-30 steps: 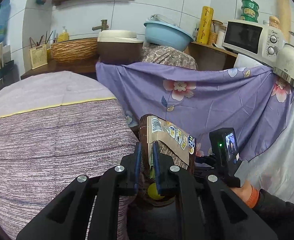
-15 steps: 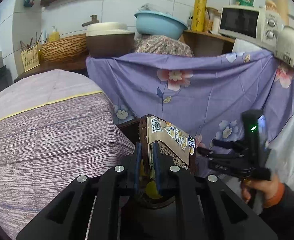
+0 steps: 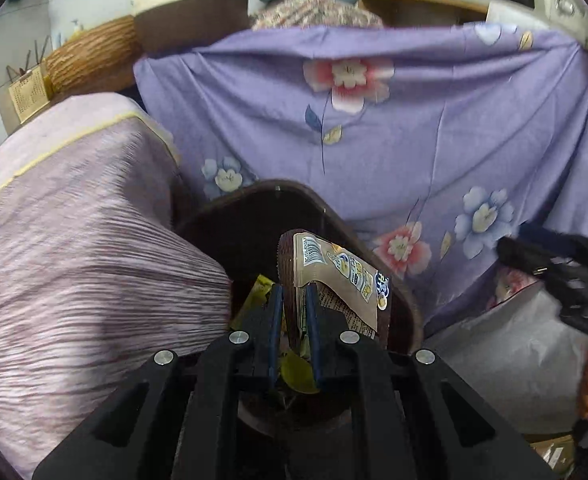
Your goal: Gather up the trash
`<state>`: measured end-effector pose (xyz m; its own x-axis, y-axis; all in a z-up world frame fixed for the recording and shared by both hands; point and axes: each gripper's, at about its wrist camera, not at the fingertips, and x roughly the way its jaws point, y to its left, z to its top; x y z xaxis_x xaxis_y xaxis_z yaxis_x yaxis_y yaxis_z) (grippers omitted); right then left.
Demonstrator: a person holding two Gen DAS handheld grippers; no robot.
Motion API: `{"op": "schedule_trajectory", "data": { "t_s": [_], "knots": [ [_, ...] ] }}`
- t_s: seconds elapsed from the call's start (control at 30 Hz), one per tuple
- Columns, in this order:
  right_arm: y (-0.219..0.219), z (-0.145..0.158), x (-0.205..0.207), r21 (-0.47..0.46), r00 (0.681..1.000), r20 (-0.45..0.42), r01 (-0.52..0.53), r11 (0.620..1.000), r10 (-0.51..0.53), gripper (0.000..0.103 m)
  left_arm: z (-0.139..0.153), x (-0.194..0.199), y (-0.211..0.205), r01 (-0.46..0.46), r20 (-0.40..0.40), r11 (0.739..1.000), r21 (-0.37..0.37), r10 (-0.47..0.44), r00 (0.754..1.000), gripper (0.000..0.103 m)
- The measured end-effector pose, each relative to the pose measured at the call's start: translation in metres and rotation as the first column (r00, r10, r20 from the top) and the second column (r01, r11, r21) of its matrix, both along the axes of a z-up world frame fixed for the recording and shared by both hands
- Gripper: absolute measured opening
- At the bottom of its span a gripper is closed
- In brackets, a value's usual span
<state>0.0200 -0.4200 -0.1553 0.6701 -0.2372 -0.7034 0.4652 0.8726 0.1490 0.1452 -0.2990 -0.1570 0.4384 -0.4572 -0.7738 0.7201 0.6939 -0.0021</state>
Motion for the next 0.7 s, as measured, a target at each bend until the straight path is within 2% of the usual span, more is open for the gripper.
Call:
{"op": "schedule_trajectory", "data": {
  "t_s": [0.17, 0.27, 0.33, 0.4, 0.43, 0.5, 0.63, 0.7],
  "knots": [
    [0.000, -0.001, -0.004, 0.003, 1.000, -0.001, 0.003, 1.000, -0.003, 0.059, -0.027, 0.005, -0.015, 0.009, -0.020, 0.998, 0.066, -0.008, 1.000, 0.015],
    [-0.002, -0.001, -0.009, -0.003, 1.000, 0.004, 0.018, 1.000, -0.018, 0.072, -0.032, 0.007, -0.018, 0.009, -0.033, 0.998, 0.063, -0.007, 0.999, 0.016],
    [-0.004, -0.001, -0.012, -0.003, 1.000, 0.006, 0.028, 1.000, -0.028, 0.073, -0.031, 0.006, -0.018, 0.012, -0.034, 0.998, 0.056, -0.010, 0.999, 0.023],
    [-0.006, -0.001, -0.014, -0.004, 0.999, 0.006, 0.037, 0.999, -0.037, 0.073, -0.028, 0.004, -0.018, 0.016, -0.028, 0.999, 0.048, -0.014, 0.999, 0.037],
    [-0.007, 0.000, -0.015, -0.007, 0.999, 0.006, 0.042, 0.999, -0.042, 0.073, -0.026, 0.001, -0.017, 0.016, -0.020, 0.999, 0.043, -0.015, 1.000, 0.040],
    [-0.008, 0.002, -0.017, -0.011, 0.999, 0.014, 0.051, 0.999, -0.051, 0.073, -0.018, -0.005, -0.014, 0.023, -0.006, 1.000, 0.020, -0.022, 1.000, 0.053],
    [-0.006, 0.010, -0.019, -0.031, 0.997, 0.037, 0.067, 0.997, -0.066, 0.073, 0.002, -0.016, -0.003, 0.026, 0.021, 0.999, -0.038, -0.025, 0.999, 0.066],
    [-0.003, 0.014, -0.021, -0.050, 0.996, 0.048, 0.077, 0.996, -0.075, 0.080, 0.015, -0.020, 0.006, 0.017, 0.025, 0.997, -0.074, -0.015, 1.000, 0.072]
  ]
}}
